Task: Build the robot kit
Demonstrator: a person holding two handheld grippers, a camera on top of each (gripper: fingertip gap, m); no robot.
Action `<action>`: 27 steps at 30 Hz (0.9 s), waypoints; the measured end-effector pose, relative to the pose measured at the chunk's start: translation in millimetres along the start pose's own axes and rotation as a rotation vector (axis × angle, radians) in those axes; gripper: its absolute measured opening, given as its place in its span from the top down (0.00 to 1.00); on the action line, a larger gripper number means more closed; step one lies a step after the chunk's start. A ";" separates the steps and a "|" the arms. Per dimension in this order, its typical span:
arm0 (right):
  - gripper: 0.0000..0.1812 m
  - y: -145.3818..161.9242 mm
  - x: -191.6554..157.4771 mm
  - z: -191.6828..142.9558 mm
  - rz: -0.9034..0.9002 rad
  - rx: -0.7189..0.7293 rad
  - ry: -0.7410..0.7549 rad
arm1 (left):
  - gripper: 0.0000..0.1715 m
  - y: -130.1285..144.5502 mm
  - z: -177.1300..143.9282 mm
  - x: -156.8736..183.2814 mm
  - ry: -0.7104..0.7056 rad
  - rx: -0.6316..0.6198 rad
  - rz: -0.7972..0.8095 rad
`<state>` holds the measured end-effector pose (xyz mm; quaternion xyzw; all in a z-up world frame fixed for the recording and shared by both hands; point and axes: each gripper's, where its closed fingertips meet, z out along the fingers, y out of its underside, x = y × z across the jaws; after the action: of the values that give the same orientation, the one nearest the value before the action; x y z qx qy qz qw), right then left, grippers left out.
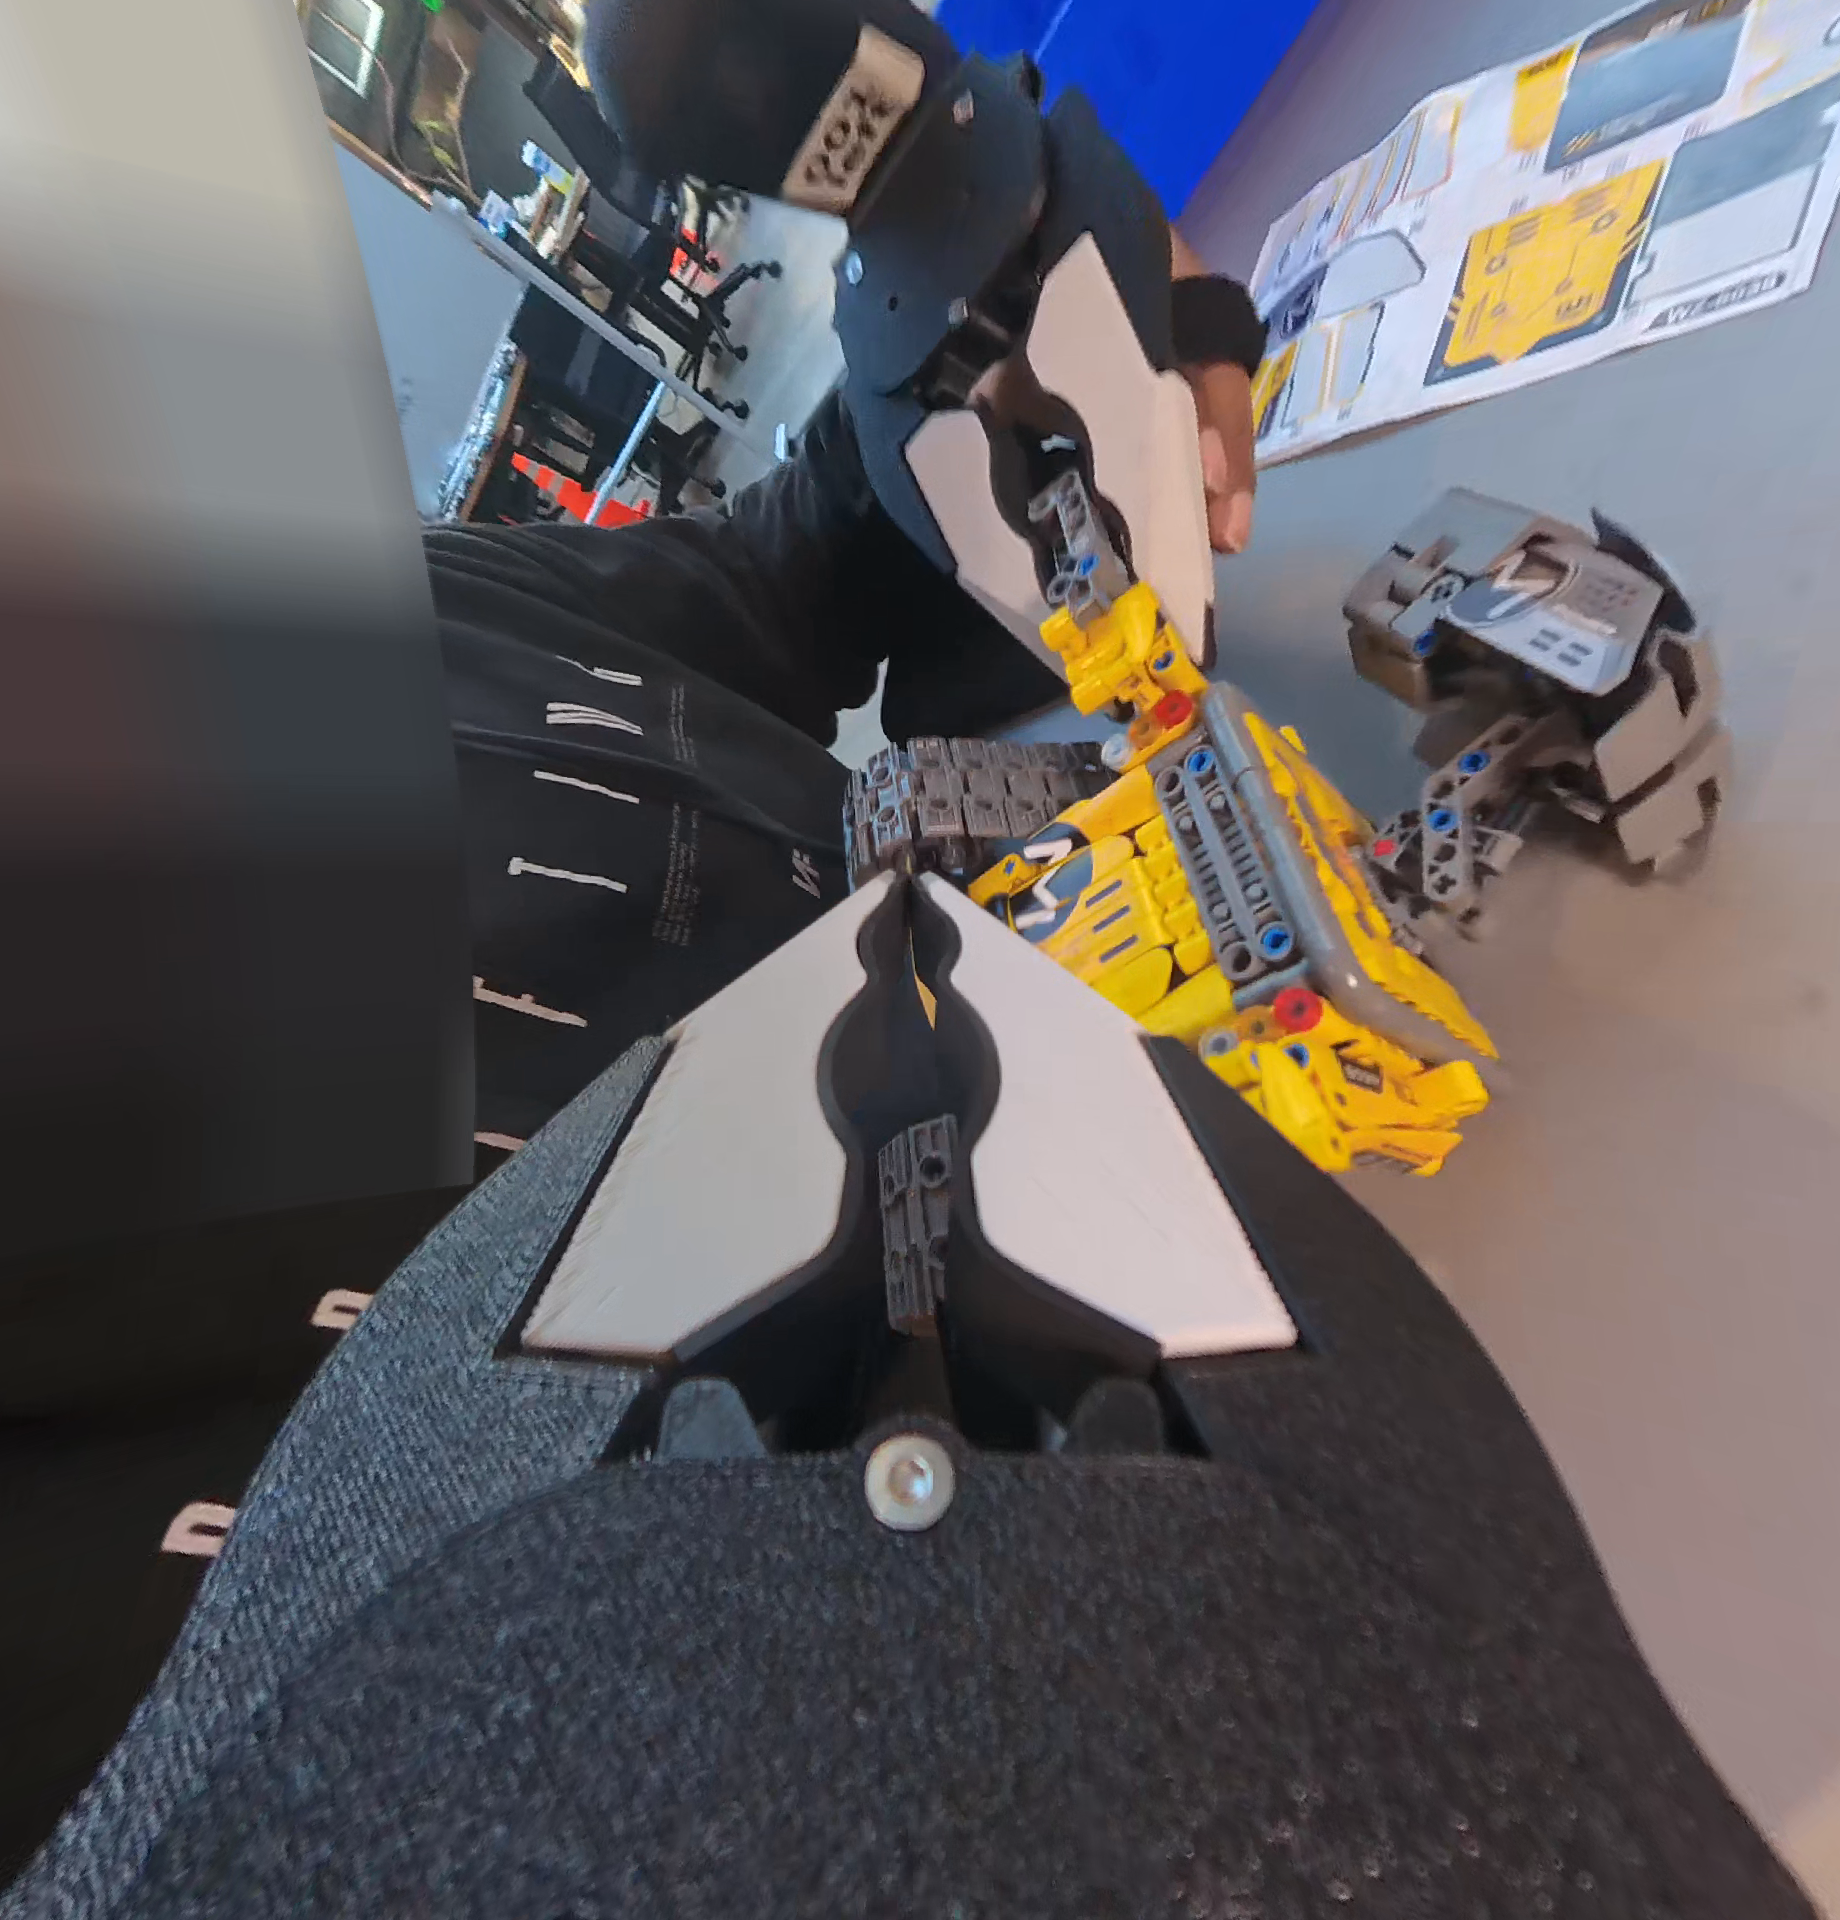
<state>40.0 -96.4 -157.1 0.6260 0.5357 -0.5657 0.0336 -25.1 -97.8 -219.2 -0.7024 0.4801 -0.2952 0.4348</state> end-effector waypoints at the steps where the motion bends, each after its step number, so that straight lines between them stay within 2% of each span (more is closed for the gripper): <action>1: 1.00 3.2 -0.8 -0.2 -0.006 -0.004 0.012 | 0.88 -4.7 -6.1 -1.2 -0.009 0.022 0.002; 4: 1.00 -2.1 -9.2 -5.5 -0.043 0.050 0.007 | 0.83 -27.5 -28.9 -0.3 0.002 0.118 -0.042; 6: 1.00 -11.6 -17.9 -9.8 -0.110 0.111 -0.012 | 0.85 -52.2 -36.1 2.4 0.004 0.205 -0.079; 9: 1.00 -26.7 -30.7 -12.8 -0.195 0.189 -0.052 | 0.85 -86.7 -23.2 16.1 0.054 0.259 -0.155; 14: 1.00 -49.8 -45.2 -16.9 -0.297 0.307 -0.108 | 0.83 -121.4 3.6 22.4 0.090 0.317 -0.254; 19: 1.00 -56.6 -45.6 -22.1 -0.334 0.345 -0.111 | 0.91 -131.3 10.6 18.2 0.097 0.352 -0.316; 22: 1.00 -56.0 -41.6 -23.4 -0.350 0.336 -0.089 | 1.00 -130.4 12.3 15.6 0.090 0.349 -0.342; 27: 0.97 -46.7 -33.2 -24.4 -0.394 0.207 -0.053 | 1.00 -123.7 18.3 18.9 0.116 0.313 -0.411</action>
<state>30.5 -81.8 -97.3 0.4944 0.5855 -0.6296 -0.1278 48.7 -89.5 -116.8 -0.6913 0.3001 -0.4877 0.4407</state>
